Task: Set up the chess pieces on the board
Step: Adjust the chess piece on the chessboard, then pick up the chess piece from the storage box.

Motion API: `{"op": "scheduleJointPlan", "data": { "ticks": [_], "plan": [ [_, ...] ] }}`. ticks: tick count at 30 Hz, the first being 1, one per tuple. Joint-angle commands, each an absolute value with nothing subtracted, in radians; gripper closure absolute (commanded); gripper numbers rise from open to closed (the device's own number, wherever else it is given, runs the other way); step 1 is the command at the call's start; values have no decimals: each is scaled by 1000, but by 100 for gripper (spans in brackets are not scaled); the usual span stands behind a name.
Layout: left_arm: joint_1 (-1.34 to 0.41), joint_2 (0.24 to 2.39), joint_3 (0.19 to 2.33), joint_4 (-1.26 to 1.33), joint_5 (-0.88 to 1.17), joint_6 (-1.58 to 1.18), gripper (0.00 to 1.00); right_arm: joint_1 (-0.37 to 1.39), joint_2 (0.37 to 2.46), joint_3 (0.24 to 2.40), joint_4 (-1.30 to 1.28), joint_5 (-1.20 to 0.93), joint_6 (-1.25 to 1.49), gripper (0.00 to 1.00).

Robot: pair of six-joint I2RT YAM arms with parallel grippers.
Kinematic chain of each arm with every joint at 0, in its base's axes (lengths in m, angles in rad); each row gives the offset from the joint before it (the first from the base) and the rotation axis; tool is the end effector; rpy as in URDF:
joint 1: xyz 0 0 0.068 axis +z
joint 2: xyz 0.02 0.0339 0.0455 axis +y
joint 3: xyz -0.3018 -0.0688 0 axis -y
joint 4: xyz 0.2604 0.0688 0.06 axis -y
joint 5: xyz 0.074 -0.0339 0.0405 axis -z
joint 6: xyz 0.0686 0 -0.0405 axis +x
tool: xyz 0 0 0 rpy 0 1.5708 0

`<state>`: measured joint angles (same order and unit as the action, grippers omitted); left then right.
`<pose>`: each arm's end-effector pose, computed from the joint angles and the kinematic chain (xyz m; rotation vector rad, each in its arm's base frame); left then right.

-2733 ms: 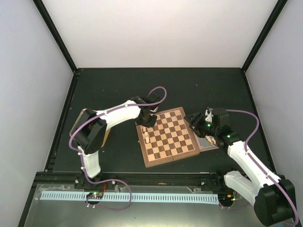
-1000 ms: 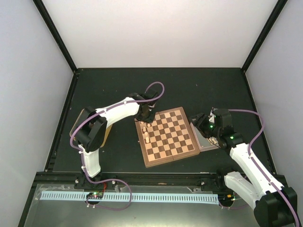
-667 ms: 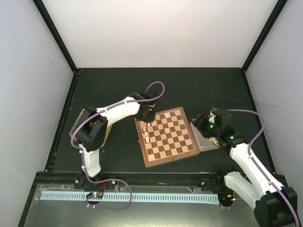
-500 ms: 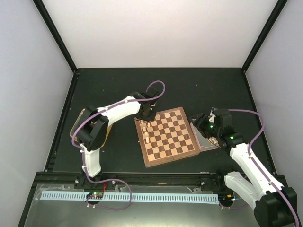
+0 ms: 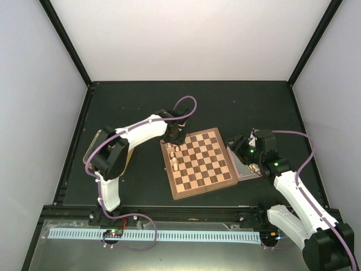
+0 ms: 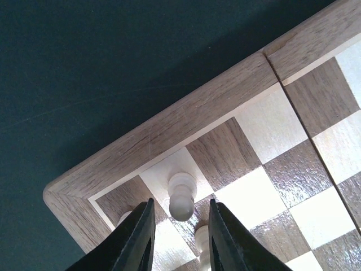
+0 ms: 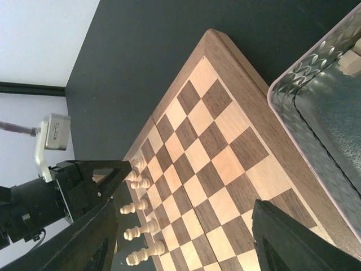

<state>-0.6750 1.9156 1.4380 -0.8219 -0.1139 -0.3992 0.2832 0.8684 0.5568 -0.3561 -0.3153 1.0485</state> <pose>0.3319 -0.2557 0.1942 0.3698 2.8261 -0.0594 0.1867 0.0765 0.2349 0.7297 2.3121 1.0264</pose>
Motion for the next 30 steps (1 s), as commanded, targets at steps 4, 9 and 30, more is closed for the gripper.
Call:
{"op": "scheduleJointPlan", "data": {
  "ticks": [4,9,30],
  "plan": [
    [-671,1847,1460,-838,-78,-396,71,276,864,574,-369,-279,1018,34],
    [-671,1776,1413,-809,-80,-404,71,273,852,591,-418,-196,935,34],
    [-671,983,852,-268,-29,-313,45,175,1287,752,-720,153,521,52]
  ]
}}
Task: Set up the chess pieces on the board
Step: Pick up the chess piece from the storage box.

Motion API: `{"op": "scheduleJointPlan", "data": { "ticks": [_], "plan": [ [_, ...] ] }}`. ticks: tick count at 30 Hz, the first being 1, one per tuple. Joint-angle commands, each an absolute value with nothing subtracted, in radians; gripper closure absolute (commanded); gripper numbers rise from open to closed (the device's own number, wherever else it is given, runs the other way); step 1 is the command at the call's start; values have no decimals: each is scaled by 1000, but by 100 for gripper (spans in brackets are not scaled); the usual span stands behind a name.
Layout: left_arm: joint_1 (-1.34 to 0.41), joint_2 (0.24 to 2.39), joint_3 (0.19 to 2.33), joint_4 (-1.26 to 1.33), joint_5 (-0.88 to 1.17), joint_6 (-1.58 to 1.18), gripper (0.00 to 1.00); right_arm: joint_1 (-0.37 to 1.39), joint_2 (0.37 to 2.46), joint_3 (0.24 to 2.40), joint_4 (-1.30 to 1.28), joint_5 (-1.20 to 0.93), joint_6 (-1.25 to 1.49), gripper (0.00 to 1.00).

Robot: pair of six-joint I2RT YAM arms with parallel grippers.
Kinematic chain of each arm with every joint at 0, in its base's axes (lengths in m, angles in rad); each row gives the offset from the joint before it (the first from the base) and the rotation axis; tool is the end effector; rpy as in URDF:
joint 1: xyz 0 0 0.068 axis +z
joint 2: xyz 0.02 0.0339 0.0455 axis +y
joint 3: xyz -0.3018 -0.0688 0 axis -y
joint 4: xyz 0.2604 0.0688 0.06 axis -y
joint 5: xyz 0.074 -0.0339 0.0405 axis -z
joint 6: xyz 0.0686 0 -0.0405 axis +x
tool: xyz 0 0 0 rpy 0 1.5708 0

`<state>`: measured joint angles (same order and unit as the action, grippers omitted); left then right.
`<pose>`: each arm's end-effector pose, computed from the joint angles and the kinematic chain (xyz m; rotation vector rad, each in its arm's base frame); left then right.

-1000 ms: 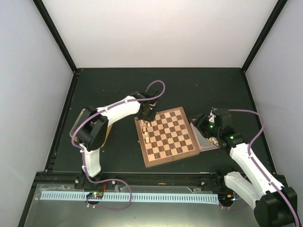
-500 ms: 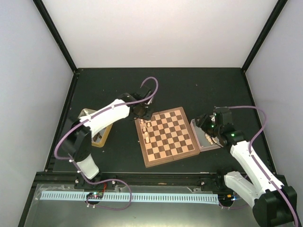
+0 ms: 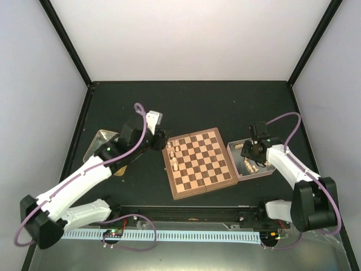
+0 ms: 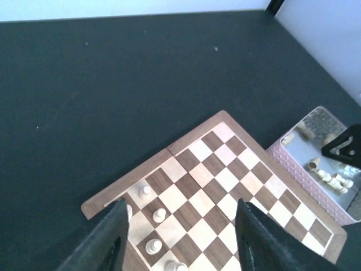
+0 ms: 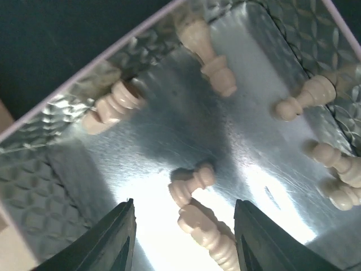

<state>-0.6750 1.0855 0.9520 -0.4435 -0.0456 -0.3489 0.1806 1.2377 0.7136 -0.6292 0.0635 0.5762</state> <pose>0.2086 -0.1630 0.3275 0.3299 2.1727 -0.5401 0.2315 0.0378 0.1901 0.5540 2.6707 0.1330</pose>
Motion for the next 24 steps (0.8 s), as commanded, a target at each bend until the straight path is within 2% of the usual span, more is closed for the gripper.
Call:
{"op": "scheduleJointPlan", "data": {
  "ticks": [1,3,5,14,18,24],
  "plan": [
    [-669,953,820,-220,-30,-309,41,175,1302,756,-734,142,508,52],
    [-670,907,777,-157,-35,-308,33,175,1321,766,-763,113,493,52],
    [-669,884,758,-114,-32,-307,30,176,1321,768,-771,91,484,51],
    [-665,904,765,-130,-23,-320,27,176,1415,798,-813,57,466,49],
    [-663,900,754,-129,-33,-319,27,181,1485,816,-818,91,467,55],
    [-661,915,745,-126,-51,-318,27,183,1526,838,-817,149,466,73]
  ]
}}
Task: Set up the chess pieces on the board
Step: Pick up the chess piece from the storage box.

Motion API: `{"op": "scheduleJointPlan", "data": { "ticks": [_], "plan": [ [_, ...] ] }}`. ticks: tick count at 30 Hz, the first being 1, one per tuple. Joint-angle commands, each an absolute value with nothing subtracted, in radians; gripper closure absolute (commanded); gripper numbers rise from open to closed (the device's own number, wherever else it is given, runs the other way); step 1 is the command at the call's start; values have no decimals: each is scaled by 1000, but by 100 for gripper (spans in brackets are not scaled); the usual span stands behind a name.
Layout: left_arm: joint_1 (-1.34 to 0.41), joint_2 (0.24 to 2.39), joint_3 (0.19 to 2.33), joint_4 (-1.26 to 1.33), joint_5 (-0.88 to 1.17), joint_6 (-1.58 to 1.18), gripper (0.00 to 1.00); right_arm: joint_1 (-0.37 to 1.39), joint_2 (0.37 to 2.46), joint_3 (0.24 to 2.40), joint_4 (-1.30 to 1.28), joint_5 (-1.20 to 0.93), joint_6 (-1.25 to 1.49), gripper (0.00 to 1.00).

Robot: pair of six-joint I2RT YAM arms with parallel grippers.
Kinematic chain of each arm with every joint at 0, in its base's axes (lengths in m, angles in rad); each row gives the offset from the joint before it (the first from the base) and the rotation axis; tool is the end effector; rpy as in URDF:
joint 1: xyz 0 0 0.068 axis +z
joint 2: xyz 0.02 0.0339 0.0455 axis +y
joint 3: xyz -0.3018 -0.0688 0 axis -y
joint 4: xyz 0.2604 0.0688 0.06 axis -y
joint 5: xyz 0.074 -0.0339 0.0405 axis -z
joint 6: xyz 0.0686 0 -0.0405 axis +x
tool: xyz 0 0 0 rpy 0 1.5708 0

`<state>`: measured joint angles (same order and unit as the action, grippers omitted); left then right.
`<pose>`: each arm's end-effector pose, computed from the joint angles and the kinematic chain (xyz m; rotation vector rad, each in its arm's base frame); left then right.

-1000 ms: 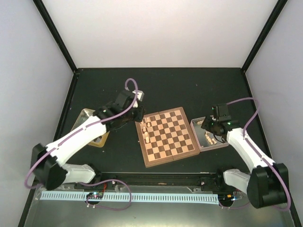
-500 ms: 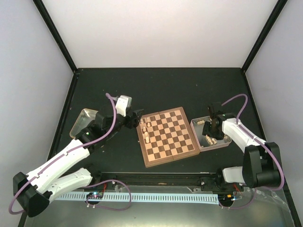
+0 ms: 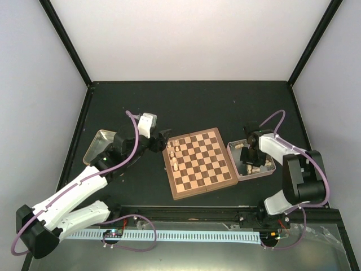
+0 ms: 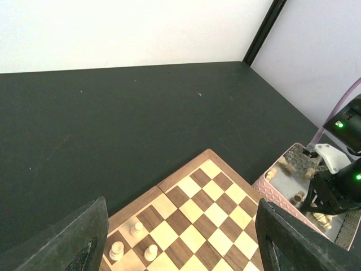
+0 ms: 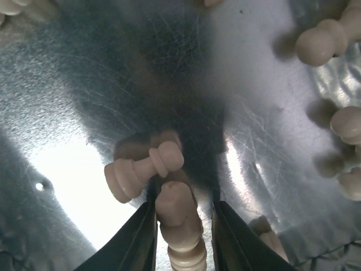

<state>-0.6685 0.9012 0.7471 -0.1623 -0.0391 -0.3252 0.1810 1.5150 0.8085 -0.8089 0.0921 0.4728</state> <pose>0.1858 -0.1434 0.3251 0.3040 1.9143 -0.6363 0.2452 0.0384 0.1493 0.4484 3.0247 -0.1062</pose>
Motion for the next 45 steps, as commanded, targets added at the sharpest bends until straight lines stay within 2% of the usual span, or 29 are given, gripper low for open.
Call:
{"op": "scheduleJointPlan", "data": {
  "ticks": [1,5,8,15,20,24,29,32,38,45],
  "plan": [
    [-661,916,747,-126,-51,-320,27,183,1530,843,-813,150,466,76],
    [-659,915,750,-132,-53,-319,27,183,1533,851,-787,152,472,87],
    [-659,913,750,-134,-50,-319,27,183,1503,848,-748,128,481,90],
    [-657,941,754,-108,67,-342,23,189,1272,801,-617,34,577,90],
    [-658,1014,782,-81,254,-369,19,217,1117,752,-454,-188,720,89],
    [-661,1088,787,-9,387,-434,16,292,1042,710,-283,-292,928,89],
    [-674,1150,732,164,487,-552,16,411,992,646,-60,-305,1222,89],
    [-710,1137,664,318,428,-586,18,464,992,599,28,-292,1427,89],
    [-814,1123,559,526,146,-511,23,537,1044,583,101,-332,1744,89],
    [-892,1166,541,631,32,-404,37,598,1095,596,186,-365,1891,88]
  ]
}}
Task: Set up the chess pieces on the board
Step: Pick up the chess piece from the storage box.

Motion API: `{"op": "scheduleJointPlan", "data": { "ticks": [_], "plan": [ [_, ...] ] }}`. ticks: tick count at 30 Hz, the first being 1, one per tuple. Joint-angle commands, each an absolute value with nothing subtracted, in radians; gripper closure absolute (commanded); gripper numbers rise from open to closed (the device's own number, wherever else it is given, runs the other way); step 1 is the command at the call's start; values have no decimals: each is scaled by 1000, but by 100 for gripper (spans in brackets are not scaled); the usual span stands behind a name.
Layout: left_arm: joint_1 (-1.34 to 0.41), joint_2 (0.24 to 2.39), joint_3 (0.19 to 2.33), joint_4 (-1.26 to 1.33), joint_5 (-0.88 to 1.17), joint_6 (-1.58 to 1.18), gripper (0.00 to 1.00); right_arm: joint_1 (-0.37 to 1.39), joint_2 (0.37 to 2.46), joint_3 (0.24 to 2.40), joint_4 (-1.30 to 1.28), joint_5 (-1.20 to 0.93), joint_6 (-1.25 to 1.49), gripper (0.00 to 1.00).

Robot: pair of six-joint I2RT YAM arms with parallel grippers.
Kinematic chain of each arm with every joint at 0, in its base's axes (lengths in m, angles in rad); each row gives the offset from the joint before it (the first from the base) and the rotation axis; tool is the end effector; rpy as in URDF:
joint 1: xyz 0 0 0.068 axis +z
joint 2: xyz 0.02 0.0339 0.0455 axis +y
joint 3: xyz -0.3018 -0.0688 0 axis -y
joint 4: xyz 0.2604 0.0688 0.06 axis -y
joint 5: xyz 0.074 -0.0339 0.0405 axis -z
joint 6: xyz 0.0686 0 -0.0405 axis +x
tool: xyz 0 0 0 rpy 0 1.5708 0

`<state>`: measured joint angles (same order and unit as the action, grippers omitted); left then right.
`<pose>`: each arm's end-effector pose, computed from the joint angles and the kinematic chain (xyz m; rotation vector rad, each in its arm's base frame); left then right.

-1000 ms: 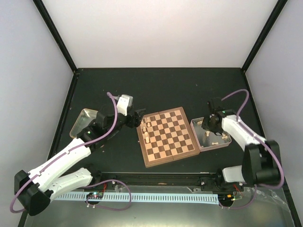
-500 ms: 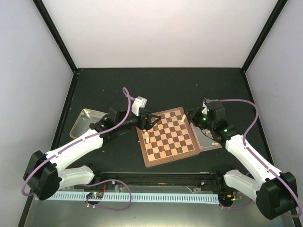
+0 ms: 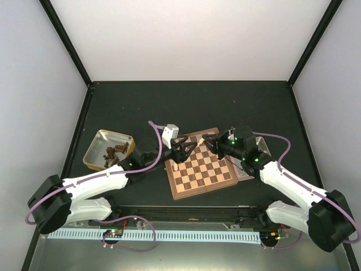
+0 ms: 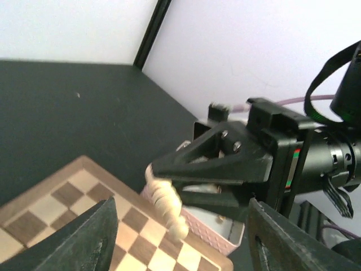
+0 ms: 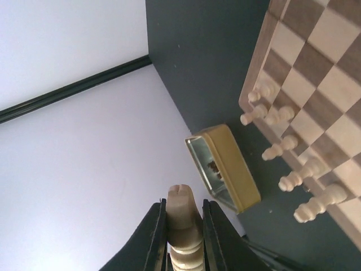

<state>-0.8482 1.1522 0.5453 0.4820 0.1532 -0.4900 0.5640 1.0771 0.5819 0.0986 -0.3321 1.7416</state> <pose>0.1814 -0.2215 0.2724 0.4461 1.7715 -1.1072 0.2100 0.1593 0.2547 1.1255 2.1739 1.6449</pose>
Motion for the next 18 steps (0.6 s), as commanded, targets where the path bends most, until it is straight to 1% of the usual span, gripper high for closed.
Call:
{"op": "scheduleJointPlan", "data": {
  "ticks": [1,2,3,8,10,18],
  "plan": [
    [-905,1167,539,634,0,-391,42,605,1101,592,200,-368,1907,88],
    [-919,1168,535,638,-42,-378,47,612,1104,589,214,-371,1918,88],
    [-925,1170,532,644,-66,-373,49,617,1109,588,223,-372,1926,87],
    [-932,1187,524,645,-103,-370,50,627,1110,593,238,-366,1937,87],
    [-934,1185,518,642,-88,-377,50,628,1110,597,236,-362,1936,87],
    [-944,1157,502,599,-40,-380,55,628,1113,600,243,-353,1928,87]
  ]
}}
